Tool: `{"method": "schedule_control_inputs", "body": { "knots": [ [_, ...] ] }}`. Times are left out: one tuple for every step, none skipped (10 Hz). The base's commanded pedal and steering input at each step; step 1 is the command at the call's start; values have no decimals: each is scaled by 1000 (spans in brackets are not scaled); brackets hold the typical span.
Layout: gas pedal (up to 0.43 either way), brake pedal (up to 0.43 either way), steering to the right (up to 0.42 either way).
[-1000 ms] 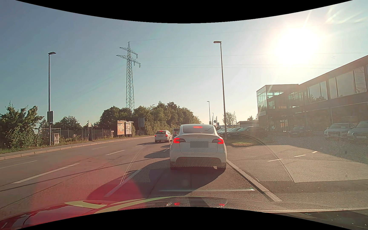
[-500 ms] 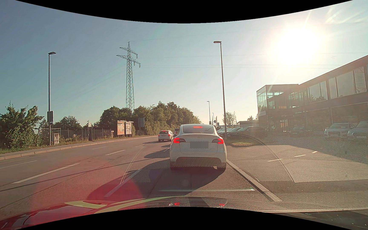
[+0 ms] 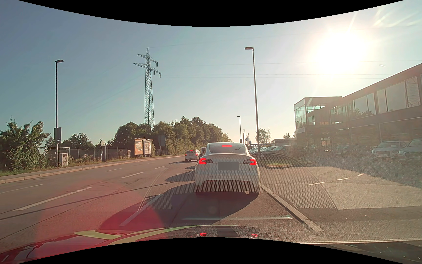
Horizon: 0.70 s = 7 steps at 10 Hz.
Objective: Follow the waypoints while adhering to traffic rules and regulations
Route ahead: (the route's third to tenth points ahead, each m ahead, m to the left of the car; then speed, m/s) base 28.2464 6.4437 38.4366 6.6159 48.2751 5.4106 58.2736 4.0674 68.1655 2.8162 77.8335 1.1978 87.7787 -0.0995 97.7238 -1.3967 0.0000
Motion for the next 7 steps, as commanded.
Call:
{"method": "schedule_control_inputs", "body": {
  "knots": [
    [0, 0, 9],
    [0, 0, 9],
    [0, 0, 9],
    [0, 0, 9],
    [0, 0, 9],
    [0, 0, 9],
    [0, 0, 9]
  ]
}}
